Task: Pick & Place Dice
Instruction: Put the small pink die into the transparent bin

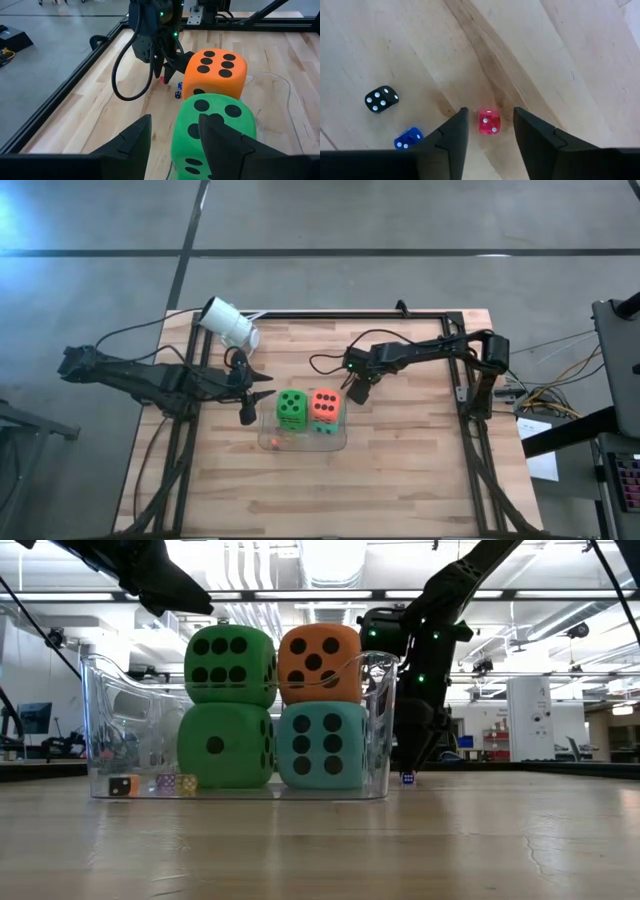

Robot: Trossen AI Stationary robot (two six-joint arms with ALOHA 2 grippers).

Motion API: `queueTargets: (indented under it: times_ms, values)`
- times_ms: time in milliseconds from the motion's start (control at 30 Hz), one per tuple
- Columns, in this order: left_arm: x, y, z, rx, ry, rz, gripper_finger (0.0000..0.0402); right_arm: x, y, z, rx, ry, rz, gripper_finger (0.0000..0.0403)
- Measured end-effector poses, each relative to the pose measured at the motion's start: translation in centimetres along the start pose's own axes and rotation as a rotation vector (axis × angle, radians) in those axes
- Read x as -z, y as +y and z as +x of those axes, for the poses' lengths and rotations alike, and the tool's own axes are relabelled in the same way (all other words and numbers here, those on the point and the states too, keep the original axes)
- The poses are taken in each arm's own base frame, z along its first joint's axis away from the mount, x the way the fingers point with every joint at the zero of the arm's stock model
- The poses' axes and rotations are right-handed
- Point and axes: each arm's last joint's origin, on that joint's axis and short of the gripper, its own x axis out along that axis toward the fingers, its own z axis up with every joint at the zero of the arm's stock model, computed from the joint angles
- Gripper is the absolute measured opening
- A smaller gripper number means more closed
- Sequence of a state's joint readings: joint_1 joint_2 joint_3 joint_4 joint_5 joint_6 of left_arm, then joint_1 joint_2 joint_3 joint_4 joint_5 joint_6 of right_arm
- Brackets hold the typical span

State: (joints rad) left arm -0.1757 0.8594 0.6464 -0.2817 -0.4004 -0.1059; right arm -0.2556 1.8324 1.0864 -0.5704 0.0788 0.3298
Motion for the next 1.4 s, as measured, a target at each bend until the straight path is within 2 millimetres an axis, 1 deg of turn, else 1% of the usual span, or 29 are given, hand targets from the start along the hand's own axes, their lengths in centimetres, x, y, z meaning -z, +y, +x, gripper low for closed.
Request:
queueTargets:
  times_ms: [200,500,800,1267,1400]
  values:
    - [0.0,0.0,0.0,0.0,0.0,0.0,0.0171,0.09,-0.02,0.05,0.001,0.004,0.001,0.0121]
    - [0.0,0.0,0.0,0.0,0.0,0.0,0.0171,0.12,-0.03,0.07,0.002,0.005,-0.001,0.0094]
    - [0.0,0.01,0.01,0.0,0.001,0.0,0.0171,0.11,-0.03,0.07,0.001,0.005,-0.001,0.0047]
    - [0.01,0.0,0.0,0.0,0.001,0.0,0.0171,0.1,0.04,-0.05,-0.001,0.0,-0.001,0.0048]
    - [0.01,0.0,0.0,0.0,0.001,0.0,0.0171,-0.16,0.07,-0.78,-0.009,-0.025,-0.002,0.0048]
